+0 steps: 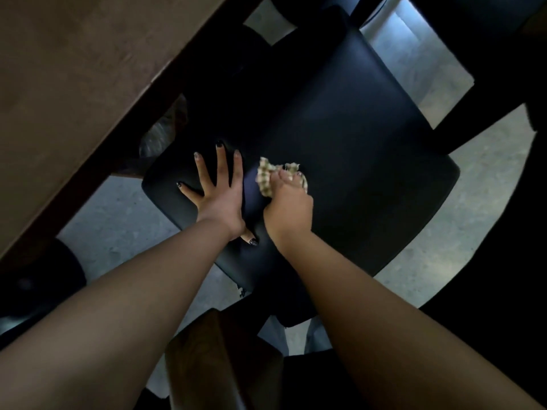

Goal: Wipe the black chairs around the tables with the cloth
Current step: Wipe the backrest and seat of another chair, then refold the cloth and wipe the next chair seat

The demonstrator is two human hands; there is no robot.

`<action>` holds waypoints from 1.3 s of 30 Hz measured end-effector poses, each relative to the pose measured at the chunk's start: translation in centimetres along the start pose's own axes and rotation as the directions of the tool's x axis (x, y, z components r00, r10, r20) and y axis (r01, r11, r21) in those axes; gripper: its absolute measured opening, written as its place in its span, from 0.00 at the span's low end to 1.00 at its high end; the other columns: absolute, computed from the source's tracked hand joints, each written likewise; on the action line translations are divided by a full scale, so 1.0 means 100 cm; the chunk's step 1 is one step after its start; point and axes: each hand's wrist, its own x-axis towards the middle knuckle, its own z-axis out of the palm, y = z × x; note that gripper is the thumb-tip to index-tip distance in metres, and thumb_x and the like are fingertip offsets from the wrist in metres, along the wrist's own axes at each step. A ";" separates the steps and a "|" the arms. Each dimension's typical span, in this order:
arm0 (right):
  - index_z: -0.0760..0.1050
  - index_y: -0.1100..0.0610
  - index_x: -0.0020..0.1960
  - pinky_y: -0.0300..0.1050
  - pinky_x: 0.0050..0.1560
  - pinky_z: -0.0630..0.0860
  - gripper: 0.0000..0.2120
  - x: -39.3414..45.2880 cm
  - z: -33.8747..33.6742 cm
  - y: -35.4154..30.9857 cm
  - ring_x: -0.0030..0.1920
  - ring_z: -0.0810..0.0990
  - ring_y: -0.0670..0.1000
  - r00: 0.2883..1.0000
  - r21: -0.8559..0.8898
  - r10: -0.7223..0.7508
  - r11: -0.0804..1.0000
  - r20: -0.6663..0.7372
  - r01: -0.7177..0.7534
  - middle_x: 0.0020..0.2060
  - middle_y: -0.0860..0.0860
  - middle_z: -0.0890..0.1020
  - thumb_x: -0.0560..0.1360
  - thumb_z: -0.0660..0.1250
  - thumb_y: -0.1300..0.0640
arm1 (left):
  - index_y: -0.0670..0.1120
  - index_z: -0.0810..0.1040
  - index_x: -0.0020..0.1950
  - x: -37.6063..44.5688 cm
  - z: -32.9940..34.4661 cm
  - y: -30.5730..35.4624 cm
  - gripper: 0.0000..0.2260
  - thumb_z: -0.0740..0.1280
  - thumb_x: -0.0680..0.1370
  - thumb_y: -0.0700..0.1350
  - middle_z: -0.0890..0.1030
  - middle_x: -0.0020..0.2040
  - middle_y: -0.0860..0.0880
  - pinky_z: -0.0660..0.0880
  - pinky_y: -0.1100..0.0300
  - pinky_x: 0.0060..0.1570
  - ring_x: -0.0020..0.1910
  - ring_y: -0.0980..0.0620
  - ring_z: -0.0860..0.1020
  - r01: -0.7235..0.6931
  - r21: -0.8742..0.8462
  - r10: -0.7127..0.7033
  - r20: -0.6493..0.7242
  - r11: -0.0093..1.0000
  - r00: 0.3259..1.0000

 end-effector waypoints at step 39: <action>0.82 0.46 0.44 0.39 0.44 0.77 0.10 -0.309 -0.390 -0.024 0.42 0.83 0.42 0.917 0.698 -0.338 0.606 -0.211 0.383 0.40 0.42 0.85 0.78 0.63 0.56 | 0.41 0.79 0.48 -0.404 -0.294 0.110 0.06 0.69 0.77 0.43 0.85 0.44 0.43 0.81 0.56 0.45 0.42 0.49 0.83 -0.384 -0.909 -0.100 -0.372 -0.162 0.923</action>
